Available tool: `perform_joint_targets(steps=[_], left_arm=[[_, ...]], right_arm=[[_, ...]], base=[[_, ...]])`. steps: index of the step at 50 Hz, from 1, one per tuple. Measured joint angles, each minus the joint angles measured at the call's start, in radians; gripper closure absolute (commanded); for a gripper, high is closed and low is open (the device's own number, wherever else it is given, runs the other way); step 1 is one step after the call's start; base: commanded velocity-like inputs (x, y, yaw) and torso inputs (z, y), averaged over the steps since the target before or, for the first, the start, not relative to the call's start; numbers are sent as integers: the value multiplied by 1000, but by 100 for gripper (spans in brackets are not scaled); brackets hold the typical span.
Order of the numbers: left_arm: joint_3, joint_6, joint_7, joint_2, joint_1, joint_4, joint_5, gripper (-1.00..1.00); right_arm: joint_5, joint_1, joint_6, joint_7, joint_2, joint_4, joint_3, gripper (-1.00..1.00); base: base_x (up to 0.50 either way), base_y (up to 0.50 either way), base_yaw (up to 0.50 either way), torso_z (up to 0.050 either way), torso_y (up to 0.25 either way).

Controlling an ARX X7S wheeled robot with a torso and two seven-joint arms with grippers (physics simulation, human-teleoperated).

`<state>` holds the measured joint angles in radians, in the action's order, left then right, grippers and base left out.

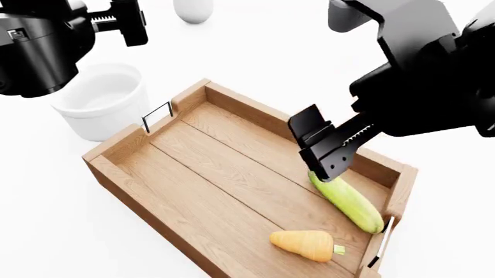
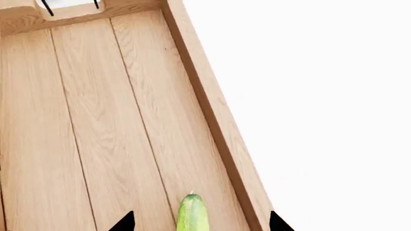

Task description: Place the two vegetables and bowl onto the tray for setting up a vegetable dip station.

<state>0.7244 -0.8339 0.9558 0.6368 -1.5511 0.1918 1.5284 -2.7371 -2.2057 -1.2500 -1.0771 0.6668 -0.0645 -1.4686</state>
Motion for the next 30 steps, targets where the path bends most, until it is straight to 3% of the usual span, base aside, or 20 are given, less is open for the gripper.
perform_joint_targets(steps=[18,30], left_arm=[[-6,-14,30,13,-8,-19,20,-100],[-9,-101,231,44,-53,-55,125,-100]], right_arm=[[262,1,222,-39,65,72,184,-100],[314,31,318,-83,133,158,239,-100]], base=[[0,0,0,0,0],[0,0,0,0,0]])
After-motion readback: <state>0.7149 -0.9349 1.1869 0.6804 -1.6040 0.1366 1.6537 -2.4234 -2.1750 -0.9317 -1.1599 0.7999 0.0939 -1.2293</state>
